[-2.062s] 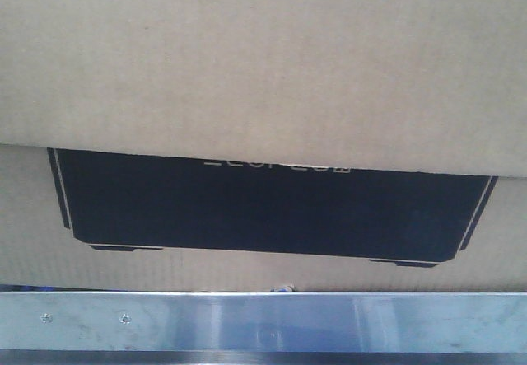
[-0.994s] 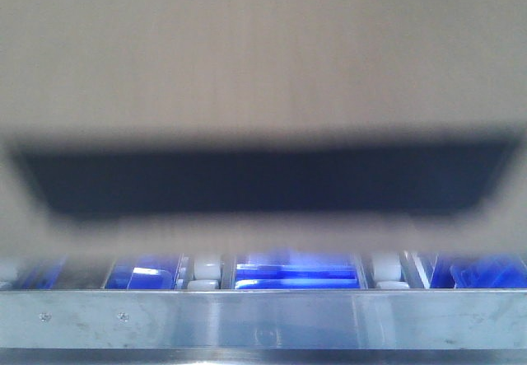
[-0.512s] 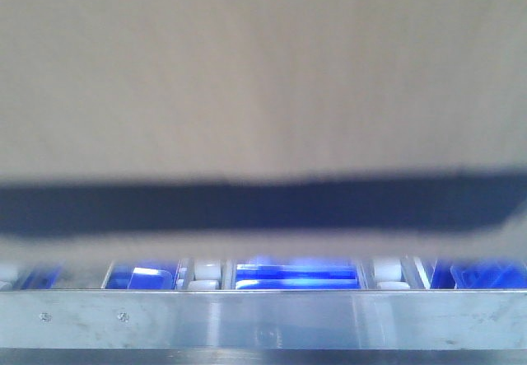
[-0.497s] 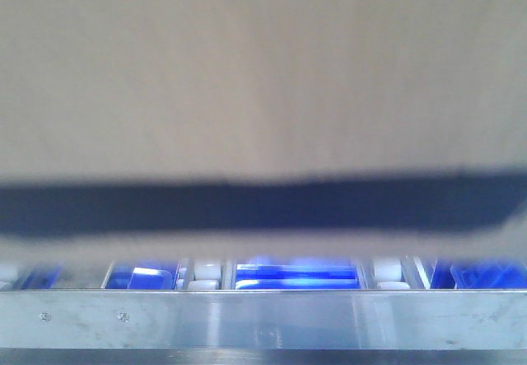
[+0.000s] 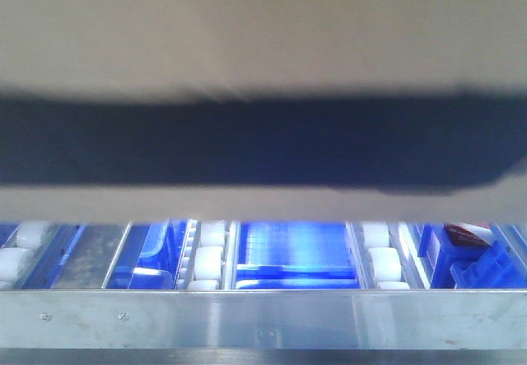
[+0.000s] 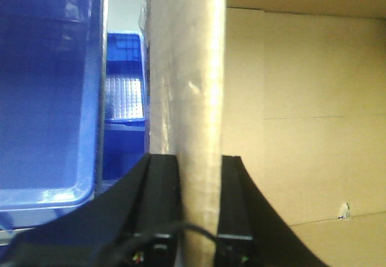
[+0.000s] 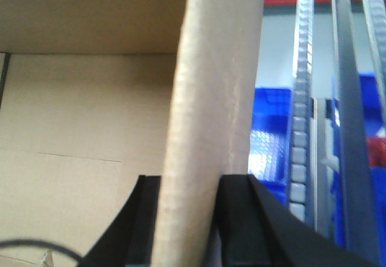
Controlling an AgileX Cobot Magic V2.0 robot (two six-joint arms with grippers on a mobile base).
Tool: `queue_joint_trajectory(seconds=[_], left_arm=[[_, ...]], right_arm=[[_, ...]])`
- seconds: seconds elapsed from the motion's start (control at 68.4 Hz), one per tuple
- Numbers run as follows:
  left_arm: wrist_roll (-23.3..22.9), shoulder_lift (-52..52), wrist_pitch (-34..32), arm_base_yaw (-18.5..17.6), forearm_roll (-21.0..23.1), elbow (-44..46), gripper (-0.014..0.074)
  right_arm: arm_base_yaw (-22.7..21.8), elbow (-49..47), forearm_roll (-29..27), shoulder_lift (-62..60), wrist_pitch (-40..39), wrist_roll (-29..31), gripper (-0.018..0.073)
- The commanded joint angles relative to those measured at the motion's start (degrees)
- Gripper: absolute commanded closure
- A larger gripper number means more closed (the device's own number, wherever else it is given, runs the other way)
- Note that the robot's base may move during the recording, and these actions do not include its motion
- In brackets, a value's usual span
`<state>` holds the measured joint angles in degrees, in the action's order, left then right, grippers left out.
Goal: Grab box from left shelf to table start
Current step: 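Lift the box with both grippers and pull it off the roller shelf, then hold the box raised with both grippers clear of the shelf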
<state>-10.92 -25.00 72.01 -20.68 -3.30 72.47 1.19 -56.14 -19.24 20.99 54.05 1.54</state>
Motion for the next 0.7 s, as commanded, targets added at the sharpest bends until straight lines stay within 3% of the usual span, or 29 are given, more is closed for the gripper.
queue_joint_trajectory(seconds=[0.0, 0.102, 0.687], left_arm=[[-1.0, 0.2, -4.6, 0.1, -0.5, 3.8, 0.0685], [-1.0, 0.2, -2.1, 0.1, -0.4, 3.7, 0.0685], [-1.0, 0.2, -1.7, 0.1, -0.4, 3.7, 0.0685]], right_arm=[[-0.7, -2.6, 4.6, 0.0, -9.1, 1.3, 0.0509], [-0.7, -3.6, 4.6, -1.0, -7.9, 1.6, 0.0509], [-0.7, -3.6, 4.6, -2.6, -7.6, 1.6, 0.0509]])
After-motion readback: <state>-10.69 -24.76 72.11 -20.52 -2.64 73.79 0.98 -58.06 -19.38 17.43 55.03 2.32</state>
